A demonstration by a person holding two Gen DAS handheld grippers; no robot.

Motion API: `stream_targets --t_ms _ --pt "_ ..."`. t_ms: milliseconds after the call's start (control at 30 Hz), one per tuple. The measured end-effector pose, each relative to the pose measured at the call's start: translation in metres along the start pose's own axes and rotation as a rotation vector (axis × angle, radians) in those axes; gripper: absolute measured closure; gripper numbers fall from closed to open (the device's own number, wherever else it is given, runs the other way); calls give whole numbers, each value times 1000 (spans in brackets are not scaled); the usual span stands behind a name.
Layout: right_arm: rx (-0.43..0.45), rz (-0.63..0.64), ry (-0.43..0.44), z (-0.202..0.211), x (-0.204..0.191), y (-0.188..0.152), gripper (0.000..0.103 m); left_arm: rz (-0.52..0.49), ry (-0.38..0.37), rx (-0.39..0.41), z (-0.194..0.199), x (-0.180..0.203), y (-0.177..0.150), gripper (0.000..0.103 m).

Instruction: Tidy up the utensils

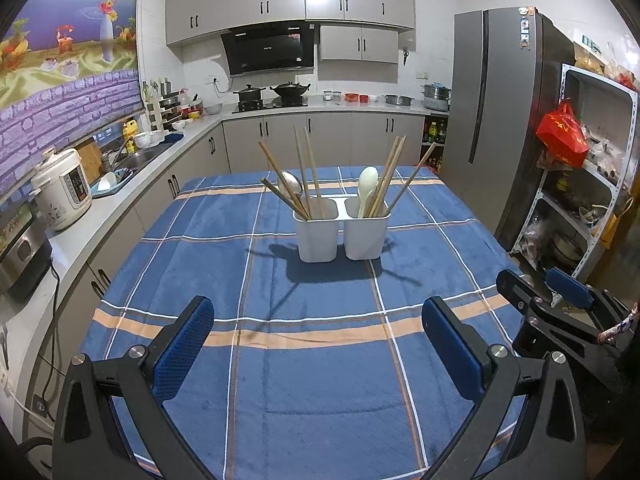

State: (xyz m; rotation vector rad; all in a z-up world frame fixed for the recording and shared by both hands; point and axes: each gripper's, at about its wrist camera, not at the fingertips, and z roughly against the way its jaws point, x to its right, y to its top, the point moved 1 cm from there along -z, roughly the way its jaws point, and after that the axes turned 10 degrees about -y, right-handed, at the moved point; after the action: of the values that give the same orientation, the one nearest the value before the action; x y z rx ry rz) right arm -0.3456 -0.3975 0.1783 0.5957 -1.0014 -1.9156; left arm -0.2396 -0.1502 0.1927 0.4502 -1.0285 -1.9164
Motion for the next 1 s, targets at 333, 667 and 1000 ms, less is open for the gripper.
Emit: stream_targets --t_ms 333,667,1000 --pt "11 -4 -7 2 5 1 26 8 -20 -18 -5 2 -4 0" --pt "13 -12 -17 4 11 -1 25 11 -33 -36 -4 8 -6 0" --pt "20 -4 -18 9 11 -4 25 22 -34 -43 1 6 -9 0"
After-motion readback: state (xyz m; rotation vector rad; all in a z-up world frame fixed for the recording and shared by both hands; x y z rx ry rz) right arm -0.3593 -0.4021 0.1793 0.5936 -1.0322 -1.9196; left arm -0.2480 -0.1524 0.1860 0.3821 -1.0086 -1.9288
